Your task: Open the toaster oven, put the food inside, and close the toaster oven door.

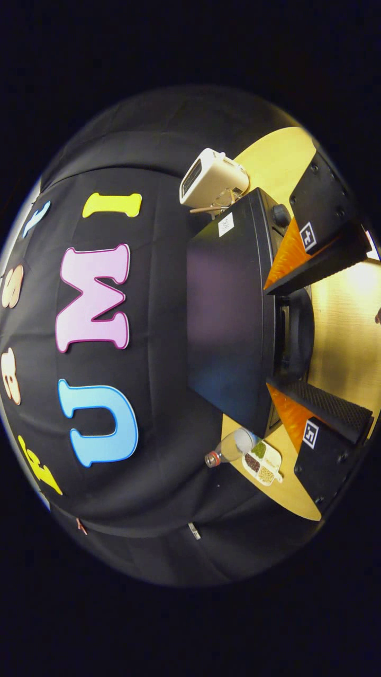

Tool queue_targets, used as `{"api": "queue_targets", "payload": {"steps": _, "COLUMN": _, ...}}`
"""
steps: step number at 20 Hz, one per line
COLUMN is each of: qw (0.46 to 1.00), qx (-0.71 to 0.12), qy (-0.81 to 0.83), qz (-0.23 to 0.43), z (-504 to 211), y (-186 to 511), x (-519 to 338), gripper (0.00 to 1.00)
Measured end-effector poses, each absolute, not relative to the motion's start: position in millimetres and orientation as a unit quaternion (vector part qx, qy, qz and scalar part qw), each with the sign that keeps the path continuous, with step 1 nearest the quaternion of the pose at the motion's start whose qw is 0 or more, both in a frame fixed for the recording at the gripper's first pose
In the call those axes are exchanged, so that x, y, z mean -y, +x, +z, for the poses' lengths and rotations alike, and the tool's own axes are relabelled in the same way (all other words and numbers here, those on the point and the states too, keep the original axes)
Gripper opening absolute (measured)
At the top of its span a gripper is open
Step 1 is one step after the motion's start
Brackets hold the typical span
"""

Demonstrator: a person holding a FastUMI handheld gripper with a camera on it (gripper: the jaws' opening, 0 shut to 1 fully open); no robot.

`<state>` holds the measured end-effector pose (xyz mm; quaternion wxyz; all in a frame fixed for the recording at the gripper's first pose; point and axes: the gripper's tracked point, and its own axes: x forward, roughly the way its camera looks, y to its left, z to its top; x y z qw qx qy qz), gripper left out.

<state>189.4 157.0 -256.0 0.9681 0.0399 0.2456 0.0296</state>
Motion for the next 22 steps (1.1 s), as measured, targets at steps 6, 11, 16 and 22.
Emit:
{"api": "queue_targets", "payload": {"steps": 6, "qw": 0.965, "qx": -0.261, "qy": 0.033, "qz": 0.016, "z": -274, "y": 191, "x": -156, "gripper": 0.98}}
{"api": "queue_targets", "payload": {"steps": 11, "qw": 0.963, "qx": -0.265, "qy": 0.041, "qz": 0.025, "z": -280, "y": 178, "x": -157, "gripper": 0.99}}
{"api": "queue_targets", "payload": {"steps": 16, "qw": 0.950, "qx": -0.308, "qy": 0.030, "qz": 0.042, "z": -302, "y": 118, "x": -157, "gripper": 0.99}}
{"api": "queue_targets", "payload": {"steps": 22, "qw": 0.903, "qx": -0.418, "qy": 0.076, "qz": 0.064, "z": -360, "y": 52, "x": -161, "gripper": 0.99}}
